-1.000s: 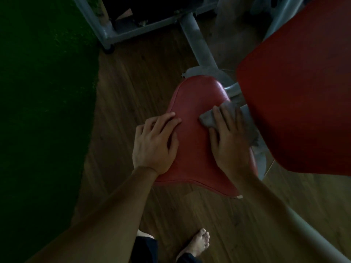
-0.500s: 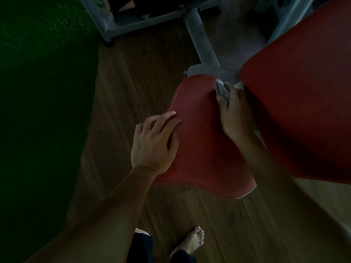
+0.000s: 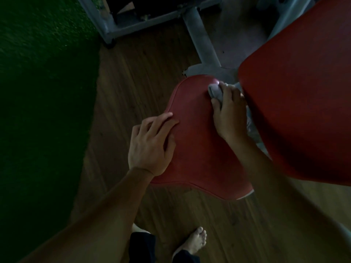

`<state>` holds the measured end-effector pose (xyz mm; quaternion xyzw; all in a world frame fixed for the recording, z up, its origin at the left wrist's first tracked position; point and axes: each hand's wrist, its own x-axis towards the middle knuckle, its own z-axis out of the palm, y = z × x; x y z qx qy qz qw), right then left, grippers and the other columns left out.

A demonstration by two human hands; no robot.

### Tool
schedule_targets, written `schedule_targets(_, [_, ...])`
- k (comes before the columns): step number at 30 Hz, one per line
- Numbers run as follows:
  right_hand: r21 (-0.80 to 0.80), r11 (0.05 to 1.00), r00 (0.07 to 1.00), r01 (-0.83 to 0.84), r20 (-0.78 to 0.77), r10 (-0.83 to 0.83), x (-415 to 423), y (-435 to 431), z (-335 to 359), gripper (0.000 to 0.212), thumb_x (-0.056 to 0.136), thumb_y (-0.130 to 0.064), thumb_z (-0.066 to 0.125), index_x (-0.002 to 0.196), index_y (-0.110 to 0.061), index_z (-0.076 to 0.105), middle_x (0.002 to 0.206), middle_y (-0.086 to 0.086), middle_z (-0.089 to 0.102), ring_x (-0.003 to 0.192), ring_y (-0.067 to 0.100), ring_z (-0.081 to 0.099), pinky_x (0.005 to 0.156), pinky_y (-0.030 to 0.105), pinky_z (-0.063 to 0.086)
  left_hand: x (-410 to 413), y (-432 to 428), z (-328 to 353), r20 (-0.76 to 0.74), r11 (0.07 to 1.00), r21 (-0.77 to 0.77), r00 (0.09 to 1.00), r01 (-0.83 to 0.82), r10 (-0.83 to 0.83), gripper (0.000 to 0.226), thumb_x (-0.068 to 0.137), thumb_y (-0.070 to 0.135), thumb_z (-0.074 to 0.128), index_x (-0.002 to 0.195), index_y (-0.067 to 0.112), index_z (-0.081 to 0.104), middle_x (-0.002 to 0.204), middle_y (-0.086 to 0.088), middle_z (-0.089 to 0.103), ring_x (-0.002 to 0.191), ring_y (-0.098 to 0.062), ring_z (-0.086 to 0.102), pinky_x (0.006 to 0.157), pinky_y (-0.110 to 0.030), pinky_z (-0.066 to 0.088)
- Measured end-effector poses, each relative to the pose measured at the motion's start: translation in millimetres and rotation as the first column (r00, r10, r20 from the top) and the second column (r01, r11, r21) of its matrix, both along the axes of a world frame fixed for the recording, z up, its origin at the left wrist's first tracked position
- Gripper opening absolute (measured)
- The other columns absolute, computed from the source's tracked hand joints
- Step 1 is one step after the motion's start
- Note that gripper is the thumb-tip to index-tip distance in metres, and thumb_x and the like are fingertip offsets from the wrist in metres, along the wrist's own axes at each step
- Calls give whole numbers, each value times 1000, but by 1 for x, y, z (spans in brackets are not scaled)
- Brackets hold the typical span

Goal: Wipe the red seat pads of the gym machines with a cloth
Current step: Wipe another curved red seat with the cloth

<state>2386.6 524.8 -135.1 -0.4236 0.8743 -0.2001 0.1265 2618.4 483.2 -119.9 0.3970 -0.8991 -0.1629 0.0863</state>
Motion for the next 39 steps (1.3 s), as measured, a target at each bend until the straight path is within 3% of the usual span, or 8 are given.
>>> schedule_targets(4, [57, 991, 984, 117, 125, -124, -15, -47, 8, 42, 104, -33, 45, 140, -12, 51, 136, 12, 56, 124, 26, 56, 92, 32, 40, 0, 0, 1, 23, 1000, 2, 1000, 1, -1, 43, 99, 38, 43, 137, 27, 59, 148, 10, 51, 124, -18, 49, 94, -37, 39])
schedule_targets(9, [-101, 995, 995, 11, 101, 0, -5, -21, 2, 40, 101, -30, 51, 136, -11, 53, 142, 8, 53, 132, 25, 48, 109, 41, 40, -1, 0, 0, 29, 1000, -6, 1000, -2, 3, 43, 99, 37, 42, 137, 27, 59, 147, 9, 52, 124, -18, 49, 95, -38, 39])
schedule_targets(12, [-100, 988, 992, -116, -70, 110, 11, 31, 2, 46, 98, -38, 52, 138, -15, 54, 151, 6, 46, 144, 27, 36, 118, 44, 31, -1, 0, 1, 23, 1000, -12, 1000, -1, 1, 42, 99, 37, 43, 136, 27, 59, 148, 10, 52, 123, -18, 50, 94, -39, 40])
schedule_targets(16, [33, 969, 953, -246, -171, 248, 50, 111, 11, 54, 100, -52, 44, 144, -22, 51, 155, 3, 42, 151, 29, 24, 119, 53, 24, -1, 2, 1, 22, 1000, -12, 1000, -6, 6, 41, 99, 37, 42, 136, 29, 59, 147, 11, 51, 124, -18, 49, 94, -38, 39])
schedule_targets(20, [-109, 943, 942, -314, -158, 295, 64, 156, 2, 49, 104, -49, 38, 140, -23, 58, 154, 7, 46, 150, 31, 28, 116, 57, 28, 0, 2, 0, 27, 1000, -8, 1000, -8, 8, 42, 99, 38, 40, 136, 30, 59, 148, 12, 51, 126, -18, 49, 96, -38, 39])
schedule_targets(24, [-57, 984, 976, -166, -149, 156, 69, 144, 3, 49, 106, -51, 24, 146, -36, 48, 167, 11, 19, 153, 35, 14, 122, 56, 11, -1, 0, 1, 17, 1000, -4, 1000, -7, 7, 43, 99, 40, 38, 136, 30, 58, 148, 11, 51, 129, -19, 48, 98, -40, 39])
schedule_targets(27, [83, 994, 964, -72, -251, 91, 73, 135, -2, 49, 104, -56, 27, 151, -45, 37, 169, 8, 9, 153, 36, 13, 120, 61, 12, 0, 1, 1, 5, 1000, -3, 1000, -4, 4, 42, 100, 40, 40, 137, 30, 58, 148, 11, 50, 131, -19, 47, 101, -39, 38])
schedule_targets(39, [-22, 1000, 922, -5, -388, -4, 82, 131, -5, 51, 97, -67, 34, 141, -45, 49, 156, -3, 37, 139, 29, 40, 111, 54, 31, 8, 0, -4, -90, 997, -18, 993, 81, -82, 42, 103, 38, 43, 143, 28, 51, 152, 6, 43, 128, -18, 52, 103, -37, 40])
